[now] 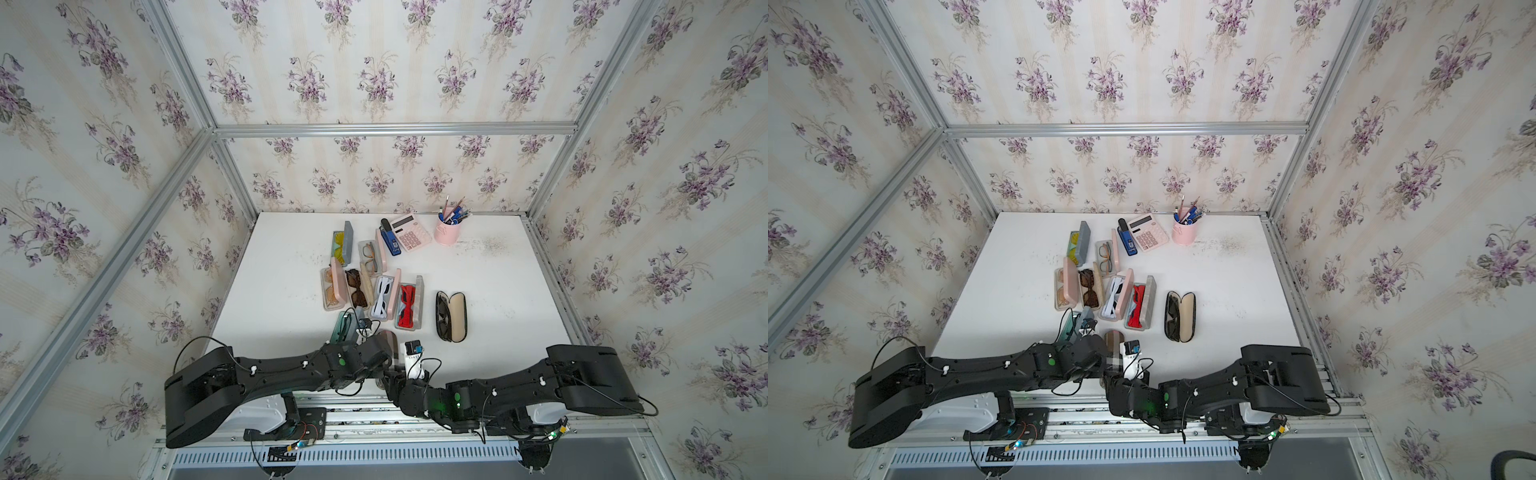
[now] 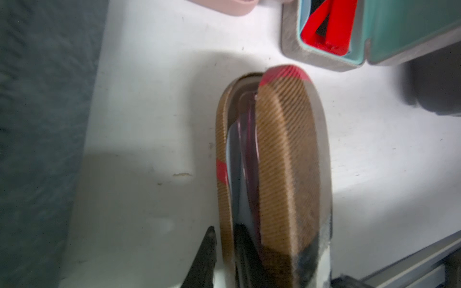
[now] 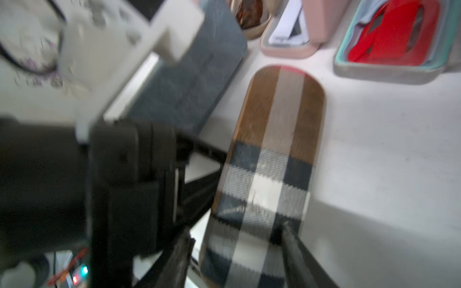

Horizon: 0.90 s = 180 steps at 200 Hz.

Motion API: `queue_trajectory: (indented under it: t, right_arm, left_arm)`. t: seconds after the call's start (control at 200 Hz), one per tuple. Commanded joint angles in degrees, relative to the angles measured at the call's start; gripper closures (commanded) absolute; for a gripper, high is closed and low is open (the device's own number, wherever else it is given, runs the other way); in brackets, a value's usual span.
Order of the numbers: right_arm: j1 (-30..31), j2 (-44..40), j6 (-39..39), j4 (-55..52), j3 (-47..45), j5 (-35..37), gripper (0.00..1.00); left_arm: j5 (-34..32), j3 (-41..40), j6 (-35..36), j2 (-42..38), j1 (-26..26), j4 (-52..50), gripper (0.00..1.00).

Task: Close the glasses case
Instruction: Close the glasses case at the center of the board.

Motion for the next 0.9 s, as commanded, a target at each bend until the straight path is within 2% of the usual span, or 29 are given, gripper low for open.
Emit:
queue_trajectory:
  t: [0.0, 0.175, 0.42, 0.624, 0.894]
  right_arm:
    - [0.39, -1.47, 1.22, -0.25, -0.89, -12.87, 0.32]
    - [0.35, -3.18, 1.19, -2.59, -1.46, -11.70, 0.27]
    - [-0.62, -3.52, 1.56, 1.79, -3.55, -11.74, 0.22]
    - [-2.75, -2.97, 1.09, 4.42, -4.45, -13.92, 0.21]
    - [-5.41, -6.99, 1.64, 0.72, -5.80, -14.50, 0.22]
  left_arm:
    - [2.98, 0.95, -0.15, 0.05, -0.15, 11.92, 0.81]
    - [2.98, 1.03, 0.55, 0.22, -0.19, 12.94, 0.80]
    - [3.47, 0.71, 0.36, 0.57, -0.16, 14.22, 0.78]
    - [3.60, 0.22, 0.03, 0.66, -0.14, 14.57, 0.77]
    - [3.51, -1.85, -0.76, 0.14, -0.19, 15.61, 0.78]
